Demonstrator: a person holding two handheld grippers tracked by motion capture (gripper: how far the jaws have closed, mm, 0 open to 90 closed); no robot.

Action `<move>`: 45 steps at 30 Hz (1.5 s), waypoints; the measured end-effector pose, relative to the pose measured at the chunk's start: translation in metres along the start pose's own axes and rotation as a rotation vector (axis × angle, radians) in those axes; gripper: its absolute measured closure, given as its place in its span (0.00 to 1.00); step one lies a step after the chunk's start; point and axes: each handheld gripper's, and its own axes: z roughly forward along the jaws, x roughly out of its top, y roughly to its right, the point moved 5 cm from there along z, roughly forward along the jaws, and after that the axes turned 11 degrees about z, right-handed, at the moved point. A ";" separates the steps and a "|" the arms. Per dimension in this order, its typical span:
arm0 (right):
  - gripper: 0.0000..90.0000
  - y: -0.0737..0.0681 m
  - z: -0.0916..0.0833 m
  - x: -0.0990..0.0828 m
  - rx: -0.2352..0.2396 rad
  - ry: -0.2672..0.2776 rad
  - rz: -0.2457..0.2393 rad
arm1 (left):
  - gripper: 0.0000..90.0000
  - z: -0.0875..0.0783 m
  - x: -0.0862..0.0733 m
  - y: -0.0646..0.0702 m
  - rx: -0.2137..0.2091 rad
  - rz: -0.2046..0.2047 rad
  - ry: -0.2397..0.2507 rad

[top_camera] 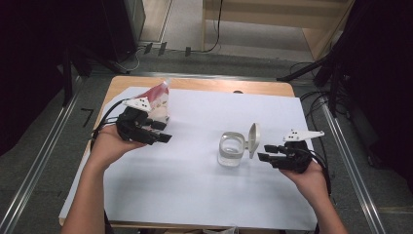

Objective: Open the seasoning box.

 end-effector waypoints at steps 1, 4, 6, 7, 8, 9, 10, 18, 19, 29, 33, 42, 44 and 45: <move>0.60 0.000 0.000 0.000 -0.001 -0.001 -0.001 | 0.51 -0.003 -0.002 -0.002 0.006 -0.006 0.007; 0.57 0.000 0.002 -0.001 -0.006 -0.006 -0.011 | 0.51 -0.011 -0.007 -0.006 0.033 -0.025 0.009; 0.56 0.000 0.003 -0.002 -0.010 -0.013 -0.015 | 0.51 -0.016 -0.011 -0.008 0.045 -0.036 0.009; 0.56 0.000 0.003 -0.002 -0.010 -0.013 -0.015 | 0.51 -0.016 -0.011 -0.008 0.045 -0.036 0.009; 0.56 -0.001 0.004 -0.002 -0.008 -0.013 -0.024 | 0.51 -0.019 -0.015 -0.012 0.062 -0.046 0.008; 0.56 -0.002 0.004 -0.002 -0.006 -0.013 -0.023 | 0.51 -0.020 -0.018 -0.013 0.074 -0.049 -0.001; 0.56 -0.002 0.004 -0.002 -0.005 -0.015 -0.023 | 0.51 -0.021 -0.020 -0.014 0.071 -0.057 0.002; 0.56 -0.002 0.005 -0.002 -0.008 -0.020 -0.021 | 0.51 -0.034 -0.036 -0.026 0.102 -0.113 0.014; 0.56 -0.002 0.005 -0.002 -0.008 -0.020 -0.021 | 0.51 -0.036 -0.038 -0.027 0.103 -0.119 0.015; 0.56 -0.003 0.006 -0.002 -0.004 -0.023 -0.031 | 0.50 -0.054 -0.060 -0.050 0.188 -0.216 0.030; 0.56 -0.004 0.006 -0.003 -0.006 -0.028 -0.020 | 0.47 -0.051 -0.057 -0.057 0.194 -0.222 0.052; 0.56 -0.004 0.004 -0.008 -0.020 -0.032 -0.015 | 0.48 -0.041 -0.043 -0.070 0.185 -0.247 0.086; 0.56 -0.004 0.004 -0.009 -0.021 -0.033 -0.012 | 0.49 -0.039 -0.042 -0.072 0.187 -0.244 0.084; 0.56 -0.004 0.003 -0.010 -0.023 -0.031 -0.012 | 0.50 -0.036 -0.038 -0.074 0.196 -0.239 0.076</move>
